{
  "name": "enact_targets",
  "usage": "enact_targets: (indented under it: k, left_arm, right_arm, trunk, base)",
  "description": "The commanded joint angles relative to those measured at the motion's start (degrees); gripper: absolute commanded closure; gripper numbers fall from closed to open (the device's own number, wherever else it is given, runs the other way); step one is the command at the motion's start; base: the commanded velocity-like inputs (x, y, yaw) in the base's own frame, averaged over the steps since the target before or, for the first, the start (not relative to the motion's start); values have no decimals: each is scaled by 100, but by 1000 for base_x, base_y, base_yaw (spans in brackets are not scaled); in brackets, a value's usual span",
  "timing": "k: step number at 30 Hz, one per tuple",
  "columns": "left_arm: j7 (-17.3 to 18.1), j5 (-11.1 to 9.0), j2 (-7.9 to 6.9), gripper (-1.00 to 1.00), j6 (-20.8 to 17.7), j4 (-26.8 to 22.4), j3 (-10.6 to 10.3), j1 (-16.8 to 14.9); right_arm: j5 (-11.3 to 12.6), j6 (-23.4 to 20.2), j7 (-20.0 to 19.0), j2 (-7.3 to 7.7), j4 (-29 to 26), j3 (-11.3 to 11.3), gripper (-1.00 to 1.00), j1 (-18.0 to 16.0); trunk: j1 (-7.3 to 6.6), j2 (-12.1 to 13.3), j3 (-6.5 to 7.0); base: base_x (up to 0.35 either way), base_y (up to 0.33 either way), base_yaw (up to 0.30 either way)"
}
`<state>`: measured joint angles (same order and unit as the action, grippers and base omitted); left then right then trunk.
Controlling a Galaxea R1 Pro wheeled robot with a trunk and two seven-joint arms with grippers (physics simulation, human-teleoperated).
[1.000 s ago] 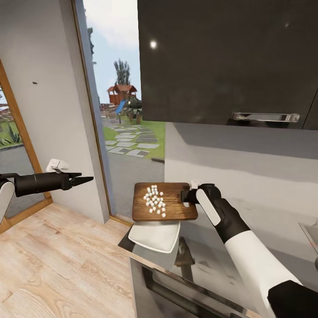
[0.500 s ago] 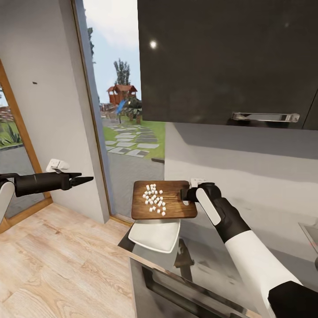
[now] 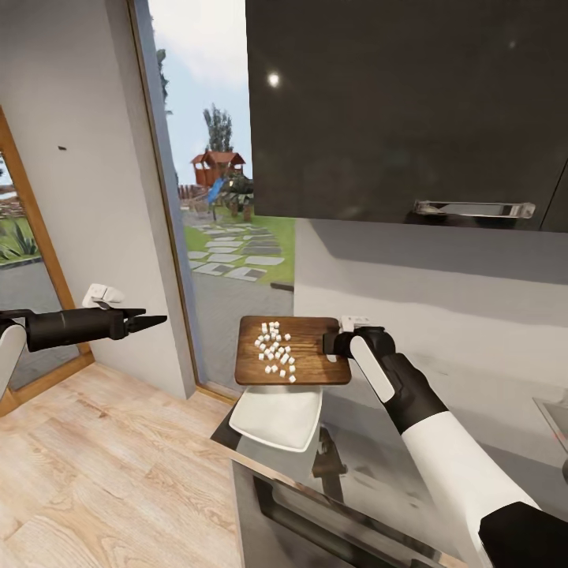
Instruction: In the kitchen, take the Vidalia onion out of the sink, dice it on the chopping board with the paring knife, put the diced onion into the bowl on the countertop, then place both the paring knife and the chopping board into the sink.
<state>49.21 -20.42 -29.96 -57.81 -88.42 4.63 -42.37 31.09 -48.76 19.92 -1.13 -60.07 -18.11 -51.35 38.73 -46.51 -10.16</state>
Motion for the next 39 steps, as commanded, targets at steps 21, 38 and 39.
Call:
enact_targets:
  k: [21, 38, 39]
  left_arm:
    - [28, 12, -1, -100, -20, 0, 3, -6]
    - [28, 12, -1, -100, -20, 0, 3, -7]
    - [28, 12, -1, -100, -20, 0, 3, -8]
  right_arm:
    - [29, 448, 56, 14, 62, -17, 100, 5]
    - [21, 455, 50, 51, 66, -24, 100, 9]
    - [20, 455, 49, 52, 66, -25, 100, 6]
  trunk:
    - [1, -7, -9]
    - [1, -7, -9]
    - [1, -7, -9]
  base:
    - [0, 0, 0]
    - [-1, 0, 0]
    - [-206, 0, 0]
